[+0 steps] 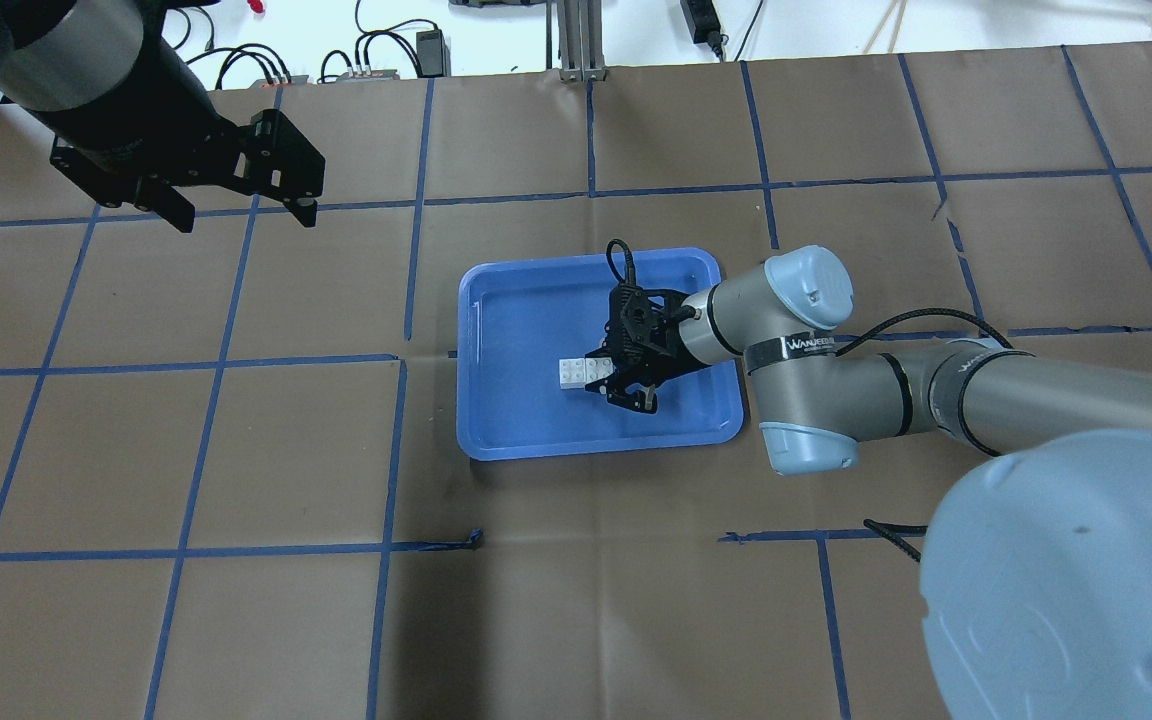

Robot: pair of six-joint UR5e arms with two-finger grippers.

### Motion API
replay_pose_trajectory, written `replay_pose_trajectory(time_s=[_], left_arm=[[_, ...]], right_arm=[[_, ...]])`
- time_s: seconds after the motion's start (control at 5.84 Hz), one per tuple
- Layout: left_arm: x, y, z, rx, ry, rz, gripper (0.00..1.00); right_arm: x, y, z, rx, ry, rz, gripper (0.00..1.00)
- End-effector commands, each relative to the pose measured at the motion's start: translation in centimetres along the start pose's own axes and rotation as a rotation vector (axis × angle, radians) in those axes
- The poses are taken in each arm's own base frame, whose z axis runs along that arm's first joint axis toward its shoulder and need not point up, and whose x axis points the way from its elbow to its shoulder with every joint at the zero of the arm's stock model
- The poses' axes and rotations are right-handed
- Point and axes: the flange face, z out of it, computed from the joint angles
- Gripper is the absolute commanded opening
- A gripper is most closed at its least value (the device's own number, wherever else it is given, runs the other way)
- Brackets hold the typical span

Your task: Assemble white blocks and place on blue tray

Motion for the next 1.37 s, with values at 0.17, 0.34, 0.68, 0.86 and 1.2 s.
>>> replay_pose_trajectory(time_s=[0.17, 0.34, 0.68, 0.86, 1.2], left_arm=[[0.0, 0.2, -0.1, -0.001, -0.002, 0.000, 0.99], [0.0, 0.2, -0.2, -0.001, -0.003, 0.000, 0.99], [0.0, 0.2, -0.2, 0.001, -0.003, -0.001, 0.99], [0.0, 0.2, -0.2, 0.001, -0.003, -0.001, 0.99], [0.0, 0.2, -0.2, -0.001, -0.003, -0.001, 0.99]], right_arm=[[0.0, 0.0, 0.0, 0.000, 0.000, -0.001, 0.44], [0.0, -0.1, 0.0, 0.000, 0.001, -0.002, 0.46], [0.0, -0.1, 0.0, 0.002, 0.001, 0.008, 0.49], [0.0, 0.0, 0.0, 0.002, 0.002, 0.011, 0.49], [0.9, -0.7, -1.1, 0.005, 0.029, 0.085, 1.00]])
